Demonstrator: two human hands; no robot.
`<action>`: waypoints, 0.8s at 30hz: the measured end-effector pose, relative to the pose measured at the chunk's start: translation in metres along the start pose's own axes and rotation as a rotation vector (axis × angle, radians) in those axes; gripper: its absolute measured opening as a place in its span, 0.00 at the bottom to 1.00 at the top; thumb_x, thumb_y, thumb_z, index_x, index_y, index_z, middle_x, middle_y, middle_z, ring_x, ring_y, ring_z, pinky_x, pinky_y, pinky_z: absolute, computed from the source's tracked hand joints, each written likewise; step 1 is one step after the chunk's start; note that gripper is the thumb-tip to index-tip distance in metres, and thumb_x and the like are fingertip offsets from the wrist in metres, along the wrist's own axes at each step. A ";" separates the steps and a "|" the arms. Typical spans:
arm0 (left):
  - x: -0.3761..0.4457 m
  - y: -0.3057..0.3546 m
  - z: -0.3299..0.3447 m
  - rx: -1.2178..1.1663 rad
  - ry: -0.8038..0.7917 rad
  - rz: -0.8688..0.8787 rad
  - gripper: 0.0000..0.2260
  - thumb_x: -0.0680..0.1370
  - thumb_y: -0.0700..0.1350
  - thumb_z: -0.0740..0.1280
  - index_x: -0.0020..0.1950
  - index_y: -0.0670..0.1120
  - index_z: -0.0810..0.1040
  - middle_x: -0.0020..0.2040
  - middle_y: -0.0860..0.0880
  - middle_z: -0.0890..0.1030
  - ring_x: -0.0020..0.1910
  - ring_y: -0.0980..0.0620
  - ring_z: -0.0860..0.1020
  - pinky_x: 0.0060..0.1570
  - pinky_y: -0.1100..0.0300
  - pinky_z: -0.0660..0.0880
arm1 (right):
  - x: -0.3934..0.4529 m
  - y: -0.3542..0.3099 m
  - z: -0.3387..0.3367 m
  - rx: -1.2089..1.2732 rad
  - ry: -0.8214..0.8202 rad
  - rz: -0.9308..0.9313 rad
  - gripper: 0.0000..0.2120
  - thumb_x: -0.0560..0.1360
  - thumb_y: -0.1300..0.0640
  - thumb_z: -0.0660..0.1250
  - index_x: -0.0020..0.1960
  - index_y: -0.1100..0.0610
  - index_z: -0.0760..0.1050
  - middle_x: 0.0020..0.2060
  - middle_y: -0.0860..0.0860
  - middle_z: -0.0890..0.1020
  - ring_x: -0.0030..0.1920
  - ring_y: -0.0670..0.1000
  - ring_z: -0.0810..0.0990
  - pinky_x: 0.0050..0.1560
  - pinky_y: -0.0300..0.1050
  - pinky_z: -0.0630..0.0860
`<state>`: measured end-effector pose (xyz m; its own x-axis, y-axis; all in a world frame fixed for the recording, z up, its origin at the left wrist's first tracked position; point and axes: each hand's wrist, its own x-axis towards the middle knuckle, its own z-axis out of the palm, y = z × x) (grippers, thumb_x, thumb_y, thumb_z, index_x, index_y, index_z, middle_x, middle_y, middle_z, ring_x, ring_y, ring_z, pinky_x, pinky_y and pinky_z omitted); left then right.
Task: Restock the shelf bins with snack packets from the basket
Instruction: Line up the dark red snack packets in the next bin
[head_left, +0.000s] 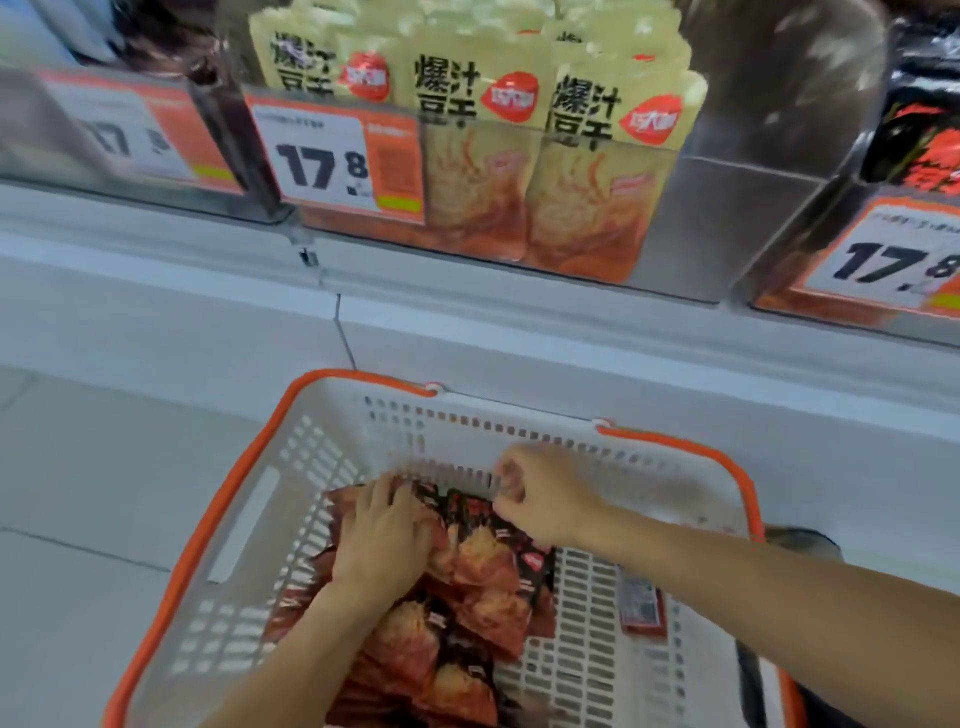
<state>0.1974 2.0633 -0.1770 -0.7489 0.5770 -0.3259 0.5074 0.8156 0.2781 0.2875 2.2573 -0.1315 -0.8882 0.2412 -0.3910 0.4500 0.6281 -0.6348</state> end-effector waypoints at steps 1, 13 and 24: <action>-0.002 -0.008 0.006 0.043 -0.057 0.000 0.26 0.83 0.56 0.57 0.79 0.49 0.59 0.80 0.45 0.56 0.79 0.42 0.54 0.74 0.46 0.59 | 0.010 0.001 0.011 -0.046 -0.017 0.032 0.07 0.79 0.55 0.68 0.55 0.52 0.72 0.47 0.48 0.76 0.45 0.49 0.75 0.53 0.49 0.75; -0.007 -0.040 0.018 -0.143 0.081 0.026 0.15 0.80 0.58 0.64 0.55 0.49 0.80 0.65 0.51 0.72 0.69 0.48 0.68 0.65 0.53 0.68 | 0.055 0.005 0.105 -0.411 -0.157 -0.077 0.48 0.74 0.43 0.73 0.81 0.49 0.45 0.75 0.55 0.63 0.75 0.59 0.58 0.73 0.57 0.63; -0.006 -0.042 0.015 -0.265 0.101 -0.039 0.22 0.72 0.57 0.75 0.61 0.49 0.76 0.58 0.52 0.76 0.61 0.48 0.71 0.58 0.57 0.70 | 0.044 -0.004 0.082 -0.095 -0.076 -0.216 0.24 0.71 0.57 0.76 0.63 0.50 0.70 0.58 0.47 0.73 0.56 0.49 0.73 0.55 0.46 0.72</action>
<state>0.1863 2.0263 -0.2003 -0.8112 0.5272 -0.2532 0.3581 0.7900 0.4977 0.2542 2.2048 -0.2003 -0.9517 0.0395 -0.3044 0.2364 0.7269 -0.6448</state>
